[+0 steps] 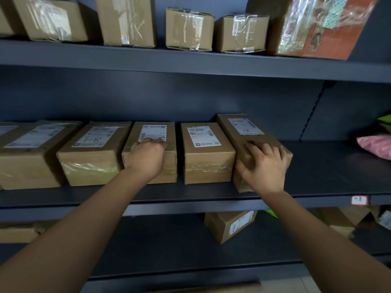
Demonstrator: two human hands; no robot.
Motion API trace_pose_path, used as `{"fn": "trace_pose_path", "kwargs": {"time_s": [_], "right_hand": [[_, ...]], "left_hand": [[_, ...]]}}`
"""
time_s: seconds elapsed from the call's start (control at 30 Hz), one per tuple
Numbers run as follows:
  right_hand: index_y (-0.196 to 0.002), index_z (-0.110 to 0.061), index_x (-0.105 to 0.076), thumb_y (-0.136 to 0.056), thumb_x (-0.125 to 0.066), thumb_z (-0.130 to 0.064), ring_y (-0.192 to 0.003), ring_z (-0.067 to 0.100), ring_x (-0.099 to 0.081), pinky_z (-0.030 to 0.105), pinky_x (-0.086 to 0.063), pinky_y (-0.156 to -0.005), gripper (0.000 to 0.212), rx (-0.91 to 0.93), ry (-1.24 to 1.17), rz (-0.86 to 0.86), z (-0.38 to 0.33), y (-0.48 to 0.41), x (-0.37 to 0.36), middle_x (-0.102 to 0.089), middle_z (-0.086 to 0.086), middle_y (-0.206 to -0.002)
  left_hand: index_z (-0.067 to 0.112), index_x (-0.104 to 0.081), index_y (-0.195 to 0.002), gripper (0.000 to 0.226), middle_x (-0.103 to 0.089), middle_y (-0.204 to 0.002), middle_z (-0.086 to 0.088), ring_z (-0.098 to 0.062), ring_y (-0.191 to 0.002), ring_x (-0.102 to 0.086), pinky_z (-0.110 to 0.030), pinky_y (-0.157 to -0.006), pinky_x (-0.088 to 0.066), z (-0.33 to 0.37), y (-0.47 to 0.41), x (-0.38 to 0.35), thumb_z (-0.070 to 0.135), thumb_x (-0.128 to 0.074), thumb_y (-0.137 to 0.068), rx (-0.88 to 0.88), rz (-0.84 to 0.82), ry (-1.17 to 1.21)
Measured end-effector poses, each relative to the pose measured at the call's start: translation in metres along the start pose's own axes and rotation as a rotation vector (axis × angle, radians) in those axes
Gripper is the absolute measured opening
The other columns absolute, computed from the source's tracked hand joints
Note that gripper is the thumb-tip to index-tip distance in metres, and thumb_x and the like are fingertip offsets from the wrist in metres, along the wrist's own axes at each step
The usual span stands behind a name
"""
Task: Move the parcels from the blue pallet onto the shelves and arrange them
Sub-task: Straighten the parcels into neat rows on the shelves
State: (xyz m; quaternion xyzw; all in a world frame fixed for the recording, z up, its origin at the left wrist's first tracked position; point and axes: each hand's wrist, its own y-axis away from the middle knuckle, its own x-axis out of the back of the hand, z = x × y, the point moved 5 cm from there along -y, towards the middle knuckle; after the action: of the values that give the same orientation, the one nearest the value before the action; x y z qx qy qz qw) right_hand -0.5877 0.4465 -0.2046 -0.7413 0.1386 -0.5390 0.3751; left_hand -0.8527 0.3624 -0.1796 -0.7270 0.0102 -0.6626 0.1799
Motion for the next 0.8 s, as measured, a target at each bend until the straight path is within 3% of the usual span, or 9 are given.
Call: {"fn": "trace_pose_path", "kwargs": {"time_s": [0.5,0.8], "right_hand": [[-0.112,-0.013,-0.069,-0.074,-0.057,-0.046,-0.097,0.039,-0.058,0.056,-0.032,-0.105,0.052,-0.010,0.032,0.010,-0.014,0.004,-0.001,-0.064,0.016,-0.099],[-0.112,-0.010,-0.068,-0.073,-0.070,-0.042,-0.102,0.040,-0.056,0.059,-0.029,-0.106,0.051,-0.013,0.061,-0.074,-0.020,0.001,0.001,-0.063,0.018,-0.102]], "left_hand": [[0.013,-0.053,-0.135,0.045,-0.052,-0.139,-0.008,-0.028,-0.128,-0.045,-0.039,-0.103,-0.039,-0.001,0.000,-0.002,0.024,-0.060,-0.092,-0.027,0.004,0.111],[0.013,-0.045,-0.140,0.051,-0.045,-0.147,-0.004,-0.025,-0.135,-0.038,-0.038,-0.109,-0.034,-0.004,0.002,-0.001,0.030,-0.057,-0.093,-0.060,-0.012,0.131]]}}
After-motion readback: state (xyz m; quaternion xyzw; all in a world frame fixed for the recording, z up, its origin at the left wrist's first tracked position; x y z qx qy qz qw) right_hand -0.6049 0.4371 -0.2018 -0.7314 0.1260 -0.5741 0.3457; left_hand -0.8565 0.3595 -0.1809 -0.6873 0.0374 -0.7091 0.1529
